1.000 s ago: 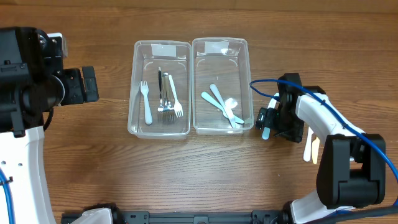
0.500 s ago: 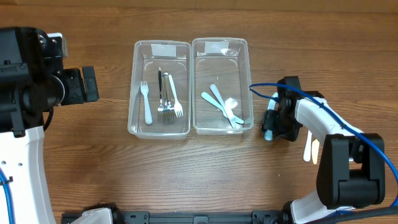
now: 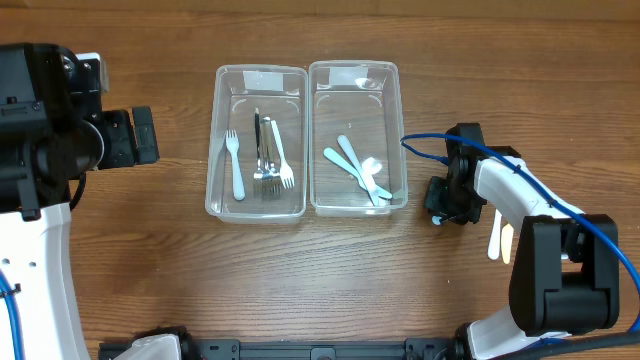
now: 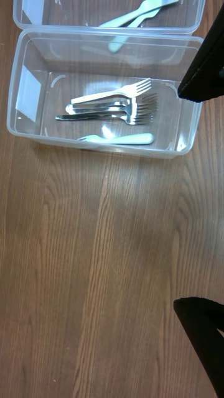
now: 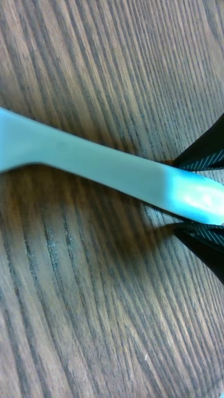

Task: Pack container
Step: 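Grasp a white plastic knife by the handle with the right gripper, then lift the white knife into the right container and release it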

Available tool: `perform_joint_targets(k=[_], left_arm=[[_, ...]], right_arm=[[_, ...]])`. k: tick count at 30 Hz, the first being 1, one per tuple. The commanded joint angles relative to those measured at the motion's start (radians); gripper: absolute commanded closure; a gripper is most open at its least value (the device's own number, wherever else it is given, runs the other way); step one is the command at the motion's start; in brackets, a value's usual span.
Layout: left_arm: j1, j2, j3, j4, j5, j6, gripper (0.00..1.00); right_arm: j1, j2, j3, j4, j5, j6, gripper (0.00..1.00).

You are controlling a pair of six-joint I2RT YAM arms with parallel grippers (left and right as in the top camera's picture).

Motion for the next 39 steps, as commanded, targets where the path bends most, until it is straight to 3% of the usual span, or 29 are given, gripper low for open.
perform_joint_targets(k=[1, 14, 20, 25, 30, 34, 39], left_arm=[[0.01, 0.006, -0.005, 0.0, 0.012, 0.019, 0.0], [0.01, 0.006, -0.005, 0.001, 0.011, 0.02, 0.0], [0.01, 0.006, -0.005, 0.004, 0.011, 0.019, 0.0], [0.01, 0.006, -0.005, 0.007, 0.011, 0.019, 0.0], [0.01, 0.006, -0.005, 0.007, 0.011, 0.019, 0.0], [0.01, 0.006, -0.005, 0.006, 0.011, 0.019, 0.0], [0.01, 0.006, -0.005, 0.007, 0.011, 0.019, 0.0]], right_arm=[[0.003, 0.021, -0.017, 0.006, -0.025, 0.0, 0.71], [0.003, 0.014, 0.003, 0.038, -0.02, -0.001, 0.96], [0.018, -0.138, 0.32, -0.139, 0.033, -0.054, 0.96], [0.153, -0.174, 0.641, -0.274, 0.059, -0.132, 0.96], [0.367, -0.065, 0.656, -0.265, 0.058, -0.131, 0.95], [0.416, 0.081, 0.656, -0.235, 0.013, -0.13, 0.95], [0.418, 0.228, 0.656, -0.201, -0.021, -0.135, 0.88]])
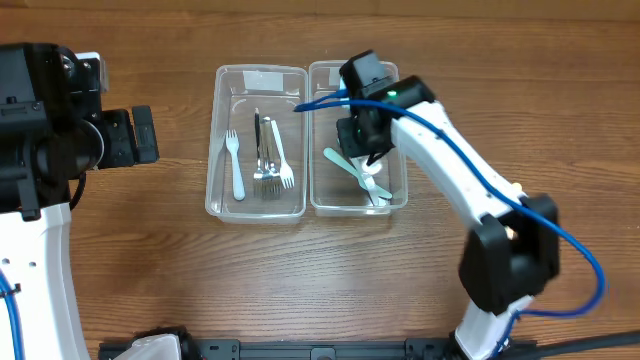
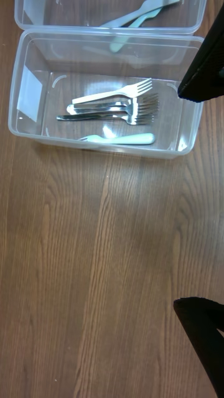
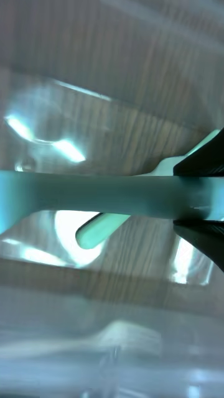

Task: Pack container
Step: 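Lift the white knife into the right container and release it, then grasp the remaining white knife beside the yellow one with the right gripper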

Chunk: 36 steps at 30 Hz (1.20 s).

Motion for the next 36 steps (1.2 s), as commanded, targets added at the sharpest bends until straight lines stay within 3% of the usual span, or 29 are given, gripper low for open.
perform_joint_targets(k=[1, 2, 5, 13, 18, 21, 24, 36], left_arm=[[0.01, 0.006, -0.005, 0.003, 0.011, 0.019, 0.0], [0.01, 0.006, -0.005, 0.003, 0.011, 0.02, 0.0], [0.01, 0.006, -0.005, 0.0, 0.011, 0.034, 0.0], [0.01, 0.006, -0.005, -0.014, 0.011, 0.068, 0.0], [0.01, 0.003, -0.005, -0.018, 0.034, 0.068, 0.0], [0.01, 0.003, -0.005, -0.017, 0.034, 0.068, 0.0], [0.01, 0.003, -0.005, -0.017, 0.034, 0.068, 0.0], [0.01, 0.003, -0.005, -0.023, 0.034, 0.068, 0.0]], right_arm=[[-0.005, 0.04, 0.005, 0.007, -0.018, -0.013, 0.7], [-0.005, 0.047, 0.005, 0.006, -0.019, -0.021, 0.54], [-0.005, 0.048, 0.005, 0.012, -0.018, -0.034, 0.39], [-0.059, -0.095, 0.008, 0.011, -0.003, -0.029, 0.35], [-0.323, -0.306, 0.008, -0.06, 0.001, -0.03, 0.25], [-0.511, -0.35, 0.008, -0.142, -0.024, -0.029, 0.24], [-0.611, -0.342, -0.008, -0.232, -0.052, -0.029, 0.24], [-0.747, -0.342, -0.495, -0.051, -0.048, -0.01, 0.18]])
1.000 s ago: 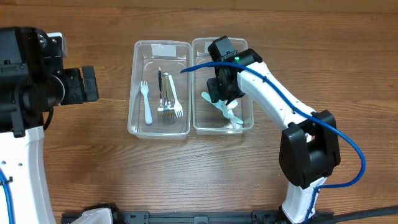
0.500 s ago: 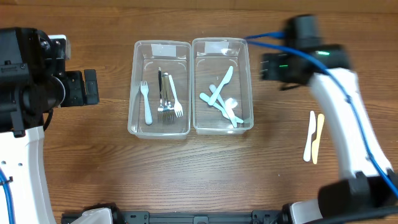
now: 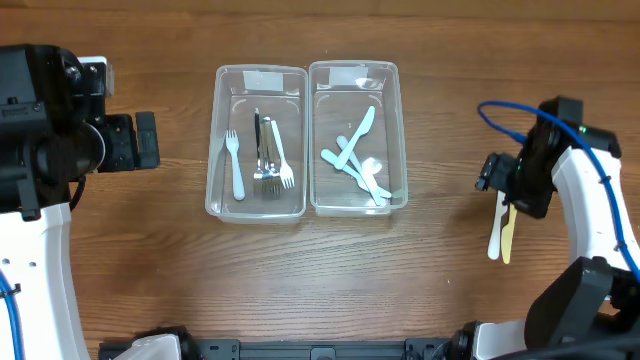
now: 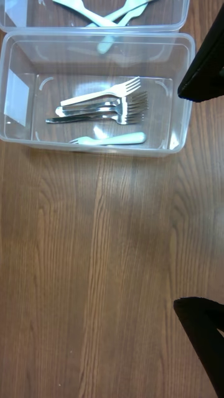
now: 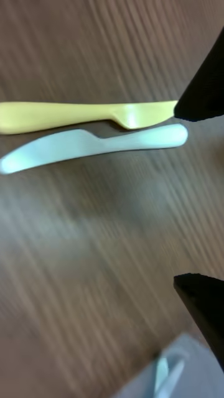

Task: Pack container
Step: 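Grasp the remaining white knife beside the yellow one with the right gripper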

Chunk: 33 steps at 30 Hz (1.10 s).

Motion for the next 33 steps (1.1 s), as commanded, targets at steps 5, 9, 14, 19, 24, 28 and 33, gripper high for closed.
perform_joint_targets(k=[5, 9, 14, 19, 24, 28, 33], left_arm=[[0.01, 0.003, -0.005, -0.004, 0.023, 0.016, 0.0], [0.01, 0.003, -0.005, -0.007, 0.023, 0.016, 0.0], [0.01, 0.003, -0.005, -0.006, 0.022, 0.016, 0.0], [0.01, 0.003, -0.005, -0.006, 0.022, 0.016, 0.0], [0.01, 0.003, -0.005, -0.006, 0.022, 0.016, 0.0], [0.01, 0.003, -0.005, -0.006, 0.022, 0.016, 0.0], [0.01, 0.003, -0.005, -0.006, 0.022, 0.016, 0.0]], right_arm=[[-0.012, 0.002, -0.137, 0.143, 0.048, 0.008, 0.11], [-0.012, 0.004, -0.187, 0.224, 0.1, -0.019, 0.09], [-0.012, 0.049, -0.211, 0.249, 0.098, -0.037, 0.08], [-0.012, 0.122, -0.237, 0.248, 0.069, -0.036, 0.08], [-0.012, 0.178, -0.24, 0.245, 0.044, -0.037, 0.08], [-0.012, 0.187, -0.24, 0.249, 0.027, -0.037, 0.08], [-0.012, 0.187, -0.237, 0.312, 0.028, -0.04, 0.08]])
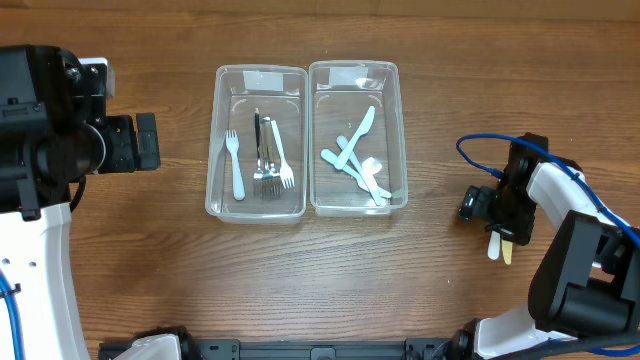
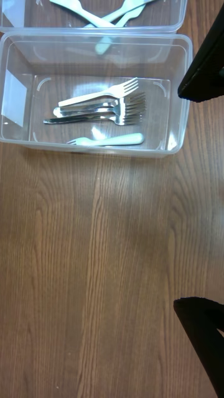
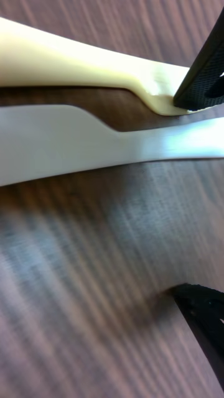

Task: Pack container
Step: 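Grasp the remaining white knife beside the yellow one with the right gripper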

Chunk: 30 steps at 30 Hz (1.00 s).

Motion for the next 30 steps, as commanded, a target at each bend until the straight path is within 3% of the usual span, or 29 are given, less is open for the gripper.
perform_joint_targets(k=[1, 17, 23, 30], left_arm=[[0.01, 0.003, -0.005, 0.001, 0.018, 0.016, 0.0], [0.01, 0.003, -0.005, 0.005, 0.014, 0.016, 0.0], [0.01, 0.003, -0.005, 0.006, 0.014, 0.016, 0.0], [0.01, 0.003, -0.005, 0.005, 0.014, 0.016, 0.0]], right_arm=[[-0.002, 0.044, -0.005, 0.061, -0.041, -0.008, 0.08], [-0.001, 0.044, 0.001, -0.068, -0.116, -0.03, 0.1], [-0.001, 0.044, -0.043, -0.054, -0.1, 0.049, 0.18], [-0.001, 0.044, -0.064, -0.019, -0.1, 0.106, 0.45]])
